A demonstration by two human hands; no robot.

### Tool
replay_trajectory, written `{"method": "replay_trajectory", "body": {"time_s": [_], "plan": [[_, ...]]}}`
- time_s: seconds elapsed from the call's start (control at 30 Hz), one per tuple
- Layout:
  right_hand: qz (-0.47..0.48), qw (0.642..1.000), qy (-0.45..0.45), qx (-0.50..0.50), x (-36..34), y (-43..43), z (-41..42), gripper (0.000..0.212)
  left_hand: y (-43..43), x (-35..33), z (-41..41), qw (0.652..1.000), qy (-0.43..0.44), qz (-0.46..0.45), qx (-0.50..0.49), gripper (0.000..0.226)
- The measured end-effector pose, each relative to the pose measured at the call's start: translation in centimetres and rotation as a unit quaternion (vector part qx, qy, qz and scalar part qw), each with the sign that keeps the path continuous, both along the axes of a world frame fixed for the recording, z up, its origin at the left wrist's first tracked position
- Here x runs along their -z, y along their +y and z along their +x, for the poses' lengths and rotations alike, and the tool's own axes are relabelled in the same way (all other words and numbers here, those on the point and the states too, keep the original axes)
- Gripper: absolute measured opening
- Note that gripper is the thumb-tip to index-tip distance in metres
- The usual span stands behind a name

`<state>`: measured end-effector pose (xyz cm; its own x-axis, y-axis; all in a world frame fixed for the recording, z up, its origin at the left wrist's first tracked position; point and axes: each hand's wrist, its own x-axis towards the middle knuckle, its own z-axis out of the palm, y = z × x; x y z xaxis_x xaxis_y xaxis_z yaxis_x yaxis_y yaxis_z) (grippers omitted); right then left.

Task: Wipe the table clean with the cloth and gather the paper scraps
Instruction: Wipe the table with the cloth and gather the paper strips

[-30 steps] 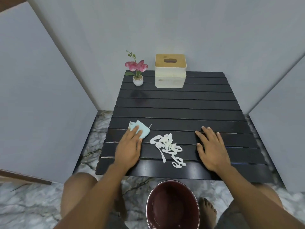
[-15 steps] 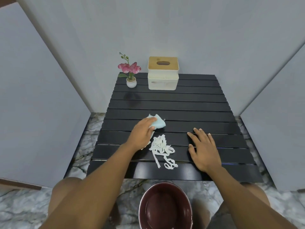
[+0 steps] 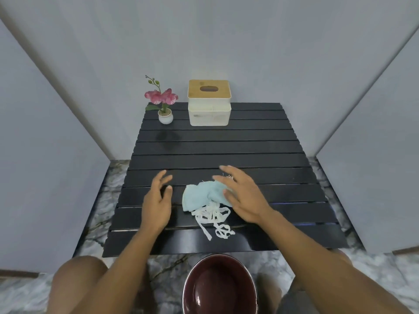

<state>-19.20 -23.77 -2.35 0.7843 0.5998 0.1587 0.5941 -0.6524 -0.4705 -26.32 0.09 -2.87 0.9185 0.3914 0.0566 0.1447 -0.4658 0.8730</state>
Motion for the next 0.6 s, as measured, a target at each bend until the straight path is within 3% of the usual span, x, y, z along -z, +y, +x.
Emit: {"method": "replay_trajectory", "body": {"time_s": [0.07,0.17,0.27,0.43,0.6], "plan": [[-0.048,0.994,0.058,-0.085,-0.8,3.2,0.5,0.042,-0.5,1.3,-1.5,0.998,0.022,0.058,-0.002,0.042],[-0.149,0.979,0.056,-0.128,-0.5,5.6,1.1,0.04,-0.4,2.8,-2.7,0.982,0.026,0.179,0.045,0.042],[-0.113,0.989,0.085,-0.051,-0.5,4.4,2.6,0.041,0.0,3.2,-3.1,0.971,0.037,0.226,0.075,0.042],[-0.093,0.971,0.033,0.216,1.0,-1.2,3.6,0.037,-0.5,2.5,-3.2,0.968,0.039,0.24,0.066,0.045],[-0.098,0.985,-0.016,0.141,2.2,-1.1,-0.4,0.038,-0.8,2.4,-3.1,0.964,0.039,0.258,0.056,0.037]]}}
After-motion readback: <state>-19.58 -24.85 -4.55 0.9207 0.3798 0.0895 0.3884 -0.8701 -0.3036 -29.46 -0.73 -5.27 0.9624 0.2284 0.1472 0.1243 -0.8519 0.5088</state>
